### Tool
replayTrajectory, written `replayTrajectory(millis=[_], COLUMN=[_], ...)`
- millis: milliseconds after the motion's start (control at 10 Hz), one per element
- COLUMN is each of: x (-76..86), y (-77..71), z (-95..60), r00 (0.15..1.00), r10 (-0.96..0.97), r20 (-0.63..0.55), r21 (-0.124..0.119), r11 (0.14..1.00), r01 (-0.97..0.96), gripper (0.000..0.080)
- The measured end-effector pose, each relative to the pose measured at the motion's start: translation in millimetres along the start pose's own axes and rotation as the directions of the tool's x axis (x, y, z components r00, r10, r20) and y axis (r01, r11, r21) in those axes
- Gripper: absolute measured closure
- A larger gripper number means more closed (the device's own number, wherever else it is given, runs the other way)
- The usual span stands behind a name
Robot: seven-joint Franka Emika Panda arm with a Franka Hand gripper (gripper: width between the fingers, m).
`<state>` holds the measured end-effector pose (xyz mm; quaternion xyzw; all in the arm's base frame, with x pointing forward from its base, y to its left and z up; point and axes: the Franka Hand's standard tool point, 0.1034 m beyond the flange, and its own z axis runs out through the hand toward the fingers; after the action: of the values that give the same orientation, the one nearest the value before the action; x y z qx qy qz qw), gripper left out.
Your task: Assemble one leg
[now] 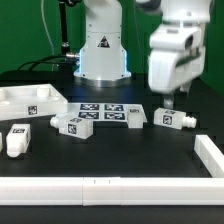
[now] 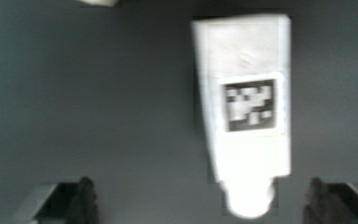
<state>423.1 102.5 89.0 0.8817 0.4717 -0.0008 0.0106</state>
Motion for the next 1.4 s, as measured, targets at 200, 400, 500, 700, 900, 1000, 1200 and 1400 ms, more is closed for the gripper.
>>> replayTrajectory(millis=[200, 400, 500, 700, 900, 1000, 1200, 1400], x=[-48.1, -54.8, -54.6, -60.1, -109.7, -136.9, -183.3, -173.4], y=[24.2, 28.2, 27.9, 31.2, 50.9, 55.4, 72.6, 69.9], z=[-27.8, -25.9, -25.8, -24.6, -34.9, -41.0, -31.3, -32.8], r00=[0.997, 0.997, 0.997, 0.996, 0.999, 1.0, 0.999, 0.998], r10=[-0.08, -0.075, -0.076, -0.082, -0.044, 0.0, 0.033, 0.064], r20=[-0.018, -0.028, -0.028, -0.03, -0.025, -0.028, -0.026, -0.02], r21=[-0.027, -0.013, -0.012, -0.008, -0.009, -0.018, -0.004, 0.009], r11=[0.997, 0.997, 0.997, 0.997, 0.999, 1.0, 0.999, 0.998], r01=[0.079, 0.074, 0.075, 0.082, 0.044, 0.0, -0.033, -0.064], gripper=[0.0153, 0.0153, 0.0151, 0.0151, 0.0151, 0.0151, 0.0151, 0.0151])
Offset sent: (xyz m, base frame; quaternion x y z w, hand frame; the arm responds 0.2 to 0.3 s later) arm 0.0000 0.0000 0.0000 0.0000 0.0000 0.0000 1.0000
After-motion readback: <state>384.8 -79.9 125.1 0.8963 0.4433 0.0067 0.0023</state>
